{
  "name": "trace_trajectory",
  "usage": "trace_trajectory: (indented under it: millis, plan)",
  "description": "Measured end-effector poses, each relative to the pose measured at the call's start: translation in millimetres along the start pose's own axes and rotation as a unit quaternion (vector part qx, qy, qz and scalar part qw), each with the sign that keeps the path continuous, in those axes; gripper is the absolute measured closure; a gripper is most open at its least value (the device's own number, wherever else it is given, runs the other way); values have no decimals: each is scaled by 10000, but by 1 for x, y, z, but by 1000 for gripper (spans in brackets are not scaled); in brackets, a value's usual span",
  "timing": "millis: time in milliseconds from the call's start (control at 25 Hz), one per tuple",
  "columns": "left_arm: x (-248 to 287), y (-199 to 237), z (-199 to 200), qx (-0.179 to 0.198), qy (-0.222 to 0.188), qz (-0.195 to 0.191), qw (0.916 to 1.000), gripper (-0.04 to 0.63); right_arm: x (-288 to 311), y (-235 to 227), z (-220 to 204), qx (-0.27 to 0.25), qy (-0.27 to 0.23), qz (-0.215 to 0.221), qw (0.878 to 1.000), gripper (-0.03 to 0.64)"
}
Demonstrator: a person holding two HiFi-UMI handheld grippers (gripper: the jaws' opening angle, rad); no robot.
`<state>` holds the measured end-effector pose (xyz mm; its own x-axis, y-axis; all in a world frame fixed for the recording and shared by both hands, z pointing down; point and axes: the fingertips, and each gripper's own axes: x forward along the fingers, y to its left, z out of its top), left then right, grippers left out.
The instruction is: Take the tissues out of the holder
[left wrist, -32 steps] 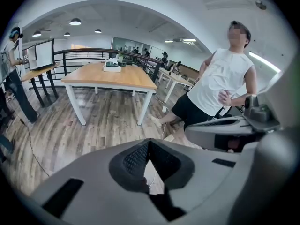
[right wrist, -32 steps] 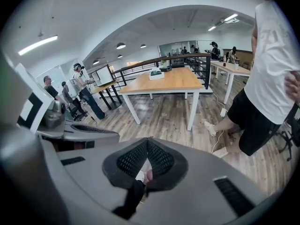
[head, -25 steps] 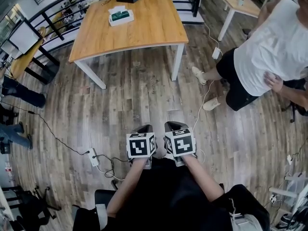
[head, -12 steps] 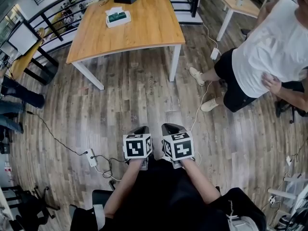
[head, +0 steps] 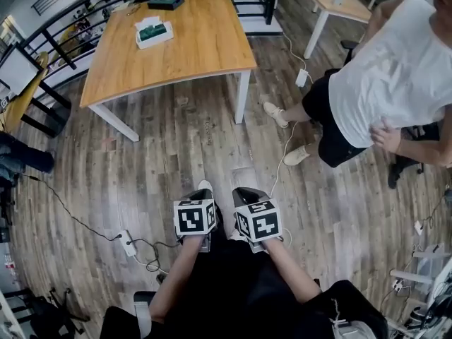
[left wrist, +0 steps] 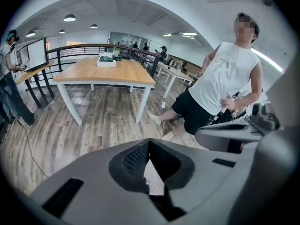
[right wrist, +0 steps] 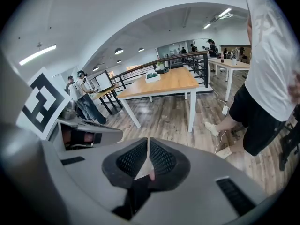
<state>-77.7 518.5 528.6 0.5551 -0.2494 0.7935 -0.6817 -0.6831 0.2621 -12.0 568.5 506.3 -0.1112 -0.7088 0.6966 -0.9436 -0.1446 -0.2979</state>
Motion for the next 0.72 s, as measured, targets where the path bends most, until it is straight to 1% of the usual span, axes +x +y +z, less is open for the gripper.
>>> trace_trajectory:
  millis: [160,320,720]
  plan:
    - [21,-2,26,106,22,-75,9999,588,14,-21,16,21,75,-149,9999,603]
    - [36,4,57,149,4,-78,9999,588,34,-32,44,-15,98,-157,9998,604]
    - [59,65,134,6,13,-37,10000,588,103,-19,130,-275,175,-53,9995,603]
